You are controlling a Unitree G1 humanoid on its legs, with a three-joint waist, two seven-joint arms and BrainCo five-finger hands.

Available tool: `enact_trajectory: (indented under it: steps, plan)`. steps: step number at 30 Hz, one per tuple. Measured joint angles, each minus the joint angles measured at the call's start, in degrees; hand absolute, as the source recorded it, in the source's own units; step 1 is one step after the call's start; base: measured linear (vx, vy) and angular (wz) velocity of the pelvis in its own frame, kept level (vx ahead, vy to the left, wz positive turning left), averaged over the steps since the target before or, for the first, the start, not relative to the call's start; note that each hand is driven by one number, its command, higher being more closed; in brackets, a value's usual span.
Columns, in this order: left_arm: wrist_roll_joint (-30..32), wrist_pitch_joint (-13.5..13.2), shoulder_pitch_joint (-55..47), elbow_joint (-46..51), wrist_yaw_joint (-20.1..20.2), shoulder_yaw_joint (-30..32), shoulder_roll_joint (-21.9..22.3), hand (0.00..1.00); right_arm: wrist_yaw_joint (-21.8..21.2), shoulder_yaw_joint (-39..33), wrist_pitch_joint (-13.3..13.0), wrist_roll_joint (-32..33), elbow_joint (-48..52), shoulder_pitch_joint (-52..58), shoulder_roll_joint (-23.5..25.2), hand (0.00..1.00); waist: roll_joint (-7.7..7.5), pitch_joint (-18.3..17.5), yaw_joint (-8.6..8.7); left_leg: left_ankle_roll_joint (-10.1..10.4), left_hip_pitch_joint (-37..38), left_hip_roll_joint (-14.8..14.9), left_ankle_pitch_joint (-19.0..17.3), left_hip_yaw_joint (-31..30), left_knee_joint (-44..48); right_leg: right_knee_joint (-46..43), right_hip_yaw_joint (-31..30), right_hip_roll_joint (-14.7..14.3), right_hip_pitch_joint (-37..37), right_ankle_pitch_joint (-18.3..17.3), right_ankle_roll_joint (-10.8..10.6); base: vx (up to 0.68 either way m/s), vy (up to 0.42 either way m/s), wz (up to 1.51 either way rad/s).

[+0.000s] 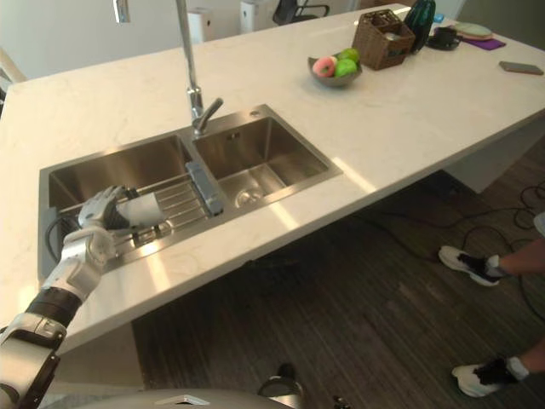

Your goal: Walk over to the sink, pick up the cup, carry it to the dishwasher, place the cup inside the dishwasher, then close the dishwasher door

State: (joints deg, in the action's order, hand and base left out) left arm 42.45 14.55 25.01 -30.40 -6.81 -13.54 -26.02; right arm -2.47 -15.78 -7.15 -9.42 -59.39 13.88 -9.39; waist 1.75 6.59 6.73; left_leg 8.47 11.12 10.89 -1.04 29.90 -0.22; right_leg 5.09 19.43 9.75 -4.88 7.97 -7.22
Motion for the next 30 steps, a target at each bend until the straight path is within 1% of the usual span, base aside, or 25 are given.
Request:
enact_trajectory:
  steps: [3, 5, 9, 11, 16, 21, 24, 30]
  plan:
    - [1.7, -0.2, 0.0, 0.0, 0.7, -0.1, 0.0, 0.00, 0.0, 0.0, 0.0, 0.0, 0.0, 0.0, 0.0, 0.00, 0.05, 0.0, 0.11, 0.0, 0.0, 0.0, 0.0, 0.0, 0.0, 0.0, 0.0, 0.0, 0.0, 0.0, 0.0, 0.00, 0.000, 0.00]
    - [1.8, -0.4, 0.0, -0.1, 1.5, -0.2, 0.1, 0.00, 0.0, 0.0, 0.0, 0.0, 0.0, 0.0, -0.1, 0.00, 0.11, -0.1, 0.20, 0.0, 0.0, -0.1, 0.0, 0.0, 0.0, 0.0, 0.0, 0.1, 0.0, 0.0, 0.0, 0.00, 0.000, 0.00]
    - [4.0, -0.8, 0.0, -1.3, 3.7, -1.0, 0.2, 0.00, 0.0, 0.0, 0.1, 0.0, 0.0, 0.0, -0.2, 0.00, 0.31, -0.2, 0.61, 0.0, 0.0, -0.1, 0.0, 0.0, 0.0, 0.0, 0.0, 0.1, 0.0, 0.0, 0.0, 0.00, 0.000, 0.00]
    - [4.1, -0.8, -0.1, -2.4, 5.0, -1.6, 0.3, 0.00, 0.0, -0.1, 0.1, 0.0, 0.0, 0.0, -0.2, 0.00, 0.43, -0.2, 0.95, 0.0, 0.0, -0.1, 0.0, 0.0, 0.0, 0.0, 0.0, 0.1, 0.0, 0.0, 0.0, 0.00, 0.000, 0.00]
    - [7.2, -1.2, -0.1, -3.1, 7.3, -2.3, 0.3, 0.00, -0.1, -0.1, 0.2, 0.0, 0.0, 0.0, -0.4, 0.00, 0.85, -0.5, 1.15, 0.0, 0.0, -0.1, -0.1, 0.0, 0.0, 0.0, 0.0, 0.1, 0.1, 0.0, 0.0, 0.00, 0.000, 0.00]
    - [7.9, -1.3, -0.1, -4.3, 8.7, -2.3, 0.3, 0.00, -0.3, -0.1, 1.2, 0.0, 0.0, -0.1, -0.9, 0.00, 1.67, -1.0, 1.36, 0.0, 0.1, 0.0, -0.3, 0.1, 0.0, 0.0, -0.2, 0.0, 0.0, 0.0, 0.0, 0.00, 0.000, 0.00]
    - [7.8, -1.3, 0.0, -4.7, 9.3, -2.3, 0.3, 0.00, -0.8, -0.1, 1.2, 0.0, 0.0, -0.1, -1.1, 0.00, 1.75, -1.1, 1.49, 0.0, 0.2, 0.0, -0.3, 0.1, 0.0, 0.0, -0.3, 0.0, 0.0, 0.0, 0.0, 0.00, 0.000, 0.00]
    - [7.1, -1.3, 1.2, -7.2, 12.7, -2.2, 0.3, 0.00, -1.4, -0.1, 1.4, 0.0, 0.0, -0.2, -1.9, 0.00, 1.81, -1.1, 1.41, 0.3, 0.9, -0.1, -0.8, 0.6, 0.0, 0.0, -1.5, -0.2, 0.0, 0.0, 0.0, 0.00, 0.000, -0.08]
